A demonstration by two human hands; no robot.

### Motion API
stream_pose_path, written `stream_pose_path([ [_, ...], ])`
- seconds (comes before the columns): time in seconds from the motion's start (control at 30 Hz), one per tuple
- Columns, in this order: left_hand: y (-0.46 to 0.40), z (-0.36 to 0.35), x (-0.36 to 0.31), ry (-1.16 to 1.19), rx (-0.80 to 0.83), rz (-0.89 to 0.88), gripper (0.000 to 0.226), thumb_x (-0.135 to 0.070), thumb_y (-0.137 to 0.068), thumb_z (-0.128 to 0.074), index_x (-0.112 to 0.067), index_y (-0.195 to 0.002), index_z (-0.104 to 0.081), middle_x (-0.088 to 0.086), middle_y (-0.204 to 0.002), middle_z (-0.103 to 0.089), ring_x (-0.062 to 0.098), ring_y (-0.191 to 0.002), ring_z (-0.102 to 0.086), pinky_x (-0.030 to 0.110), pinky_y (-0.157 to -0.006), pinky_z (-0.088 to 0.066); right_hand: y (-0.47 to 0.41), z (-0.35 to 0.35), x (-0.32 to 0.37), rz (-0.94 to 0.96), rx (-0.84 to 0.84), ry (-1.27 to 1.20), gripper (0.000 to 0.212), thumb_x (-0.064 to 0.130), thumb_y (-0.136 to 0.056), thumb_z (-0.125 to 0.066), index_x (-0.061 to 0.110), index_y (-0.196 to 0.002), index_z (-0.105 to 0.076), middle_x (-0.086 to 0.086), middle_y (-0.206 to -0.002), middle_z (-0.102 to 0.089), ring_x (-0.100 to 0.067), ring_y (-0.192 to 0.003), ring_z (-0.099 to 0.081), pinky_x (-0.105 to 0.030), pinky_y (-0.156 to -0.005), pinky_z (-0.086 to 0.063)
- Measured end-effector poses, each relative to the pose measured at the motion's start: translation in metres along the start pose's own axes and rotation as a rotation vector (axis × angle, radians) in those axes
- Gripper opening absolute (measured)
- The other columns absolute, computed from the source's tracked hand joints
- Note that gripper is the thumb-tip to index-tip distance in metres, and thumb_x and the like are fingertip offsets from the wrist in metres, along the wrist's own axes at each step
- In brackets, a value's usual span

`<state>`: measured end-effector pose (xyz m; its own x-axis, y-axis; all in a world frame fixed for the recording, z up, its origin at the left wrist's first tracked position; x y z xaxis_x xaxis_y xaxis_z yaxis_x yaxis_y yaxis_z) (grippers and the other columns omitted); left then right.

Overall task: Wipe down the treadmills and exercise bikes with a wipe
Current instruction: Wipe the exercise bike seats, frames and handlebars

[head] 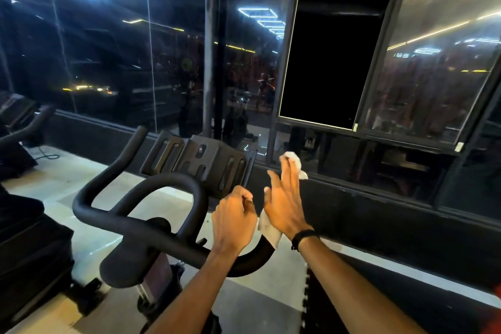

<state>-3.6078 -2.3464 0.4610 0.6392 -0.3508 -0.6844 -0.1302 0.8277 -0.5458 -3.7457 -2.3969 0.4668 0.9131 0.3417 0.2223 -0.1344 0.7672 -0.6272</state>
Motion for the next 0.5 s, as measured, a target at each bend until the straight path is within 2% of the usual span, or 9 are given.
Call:
stream_pose_path([
  [0.07, 0.0, 0.0, 0.0, 0.003, -0.005, -0.003, 0.011, -0.008, -0.094, -0.057, -0.018, -0.093, -0.063, -0.007, -0.076, -0.063, 0.008, -0.066, -0.059, 0.032, -0.059, -0.052, 0.003, -0.002, 0.003, 0.069, 0.016, -0.056, 0.038, 0.016, -0.102, -0.048, 0.01, -0.139, -0.054, -0.013, -0.163, -0.025, -0.023, -0.154, 0.005, -0.045, -0.124, 0.008],
  [0.13, 0.0, 0.0, 0.002, 0.014, -0.014, -0.007, 0.011, -0.007, -0.094, -0.057, -0.017, -0.093, -0.063, -0.006, -0.074, -0.062, 0.007, -0.065, -0.058, 0.033, -0.058, -0.052, 0.003, -0.002, 0.0, -0.019, -0.009, -0.259, 0.055, 0.005, -0.099, -0.05, 0.015, -0.152, -0.037, -0.006, -0.168, 0.0, -0.018, -0.153, 0.014, -0.046, -0.125, 0.004],
  [0.2, 0.0, 0.0, 0.002, 0.01, -0.022, -0.002, 0.012, -0.008, -0.094, -0.057, -0.018, -0.092, -0.062, -0.006, -0.073, -0.062, 0.008, -0.063, -0.058, 0.034, -0.056, -0.052, 0.006, 0.002, -0.009, -0.225, -0.091, -0.51, 0.081, -0.002, -0.096, -0.055, 0.019, -0.16, -0.008, 0.004, -0.161, 0.03, -0.012, -0.149, 0.019, -0.036, -0.122, 0.0],
  [0.23, 0.0, 0.001, 0.002, 0.005, -0.025, 0.003, 0.012, -0.008, -0.094, -0.057, -0.018, -0.092, -0.062, -0.006, -0.073, -0.062, 0.011, -0.063, -0.059, 0.036, -0.057, -0.052, 0.01, 0.001, -0.011, -0.325, -0.107, -0.635, 0.088, 0.0, -0.097, -0.057, 0.02, -0.16, 0.001, 0.004, -0.16, 0.031, -0.011, -0.149, 0.015, -0.033, -0.12, -0.004],
  [0.27, 0.0, 0.0, 0.002, -0.001, -0.024, 0.005, 0.011, -0.009, -0.094, -0.057, -0.019, -0.092, -0.062, -0.005, -0.074, -0.063, 0.013, -0.065, -0.06, 0.038, -0.058, -0.053, 0.013, -0.003, -0.015, -0.418, -0.107, -0.747, 0.092, 0.006, -0.097, -0.06, 0.02, -0.159, 0.006, 0.0, -0.164, 0.021, -0.014, -0.15, 0.005, -0.034, -0.12, -0.009],
  [0.3, 0.001, 0.0, 0.002, -0.006, -0.019, 0.006, 0.011, -0.009, -0.094, -0.057, -0.019, -0.093, -0.062, -0.005, -0.075, -0.063, 0.015, -0.066, -0.061, 0.039, -0.059, -0.053, 0.017, -0.008, -0.019, -0.503, -0.099, -0.824, 0.093, 0.014, -0.098, -0.062, 0.021, -0.158, 0.007, -0.006, -0.167, 0.001, -0.02, -0.151, -0.009, -0.039, -0.12, -0.016],
  [0.37, 0.001, -0.001, 0.001, -0.011, -0.013, 0.006, 0.011, -0.01, -0.094, -0.057, -0.019, -0.093, -0.062, -0.004, -0.076, -0.064, 0.017, -0.069, -0.062, 0.041, -0.062, -0.054, 0.026, -0.015, -0.026, -0.678, -0.07, -0.876, 0.08, 0.033, -0.097, -0.063, 0.018, -0.157, -0.013, -0.01, -0.145, -0.043, -0.029, -0.134, -0.044, -0.043, -0.107, -0.041],
  [0.43, 0.001, -0.001, 0.001, -0.009, -0.015, 0.004, 0.011, -0.009, -0.093, -0.057, -0.019, -0.093, -0.061, -0.003, -0.077, -0.064, 0.019, -0.07, -0.062, 0.042, -0.063, -0.054, 0.032, -0.019, -0.031, -0.745, -0.08, -0.839, 0.052, 0.047, -0.096, -0.059, 0.008, -0.131, -0.051, -0.01, -0.116, -0.063, -0.027, -0.107, -0.063, -0.029, -0.078, -0.052],
  [0.5, 0.002, 0.0, 0.001, -0.012, -0.016, -0.001, 0.011, -0.008, -0.092, -0.057, -0.018, -0.093, -0.061, -0.002, -0.077, -0.064, 0.02, -0.07, -0.063, 0.042, -0.063, -0.054, 0.035, -0.016, -0.032, -0.728, -0.153, -0.812, 0.043, 0.048, -0.1, -0.052, 0.006, -0.105, -0.061, -0.009, -0.097, -0.065, -0.019, -0.086, -0.065, -0.015, -0.059, -0.046],
])
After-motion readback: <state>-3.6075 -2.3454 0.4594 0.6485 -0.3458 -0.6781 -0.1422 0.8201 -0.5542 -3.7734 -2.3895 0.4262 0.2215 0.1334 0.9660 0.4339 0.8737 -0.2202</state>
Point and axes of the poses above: each hand's wrist, its own y-axis away from the middle knuckle, its own z-axis out of the back of the hand, x = y × z, the point moved 7 cm from there along -y, towards the middle knuckle
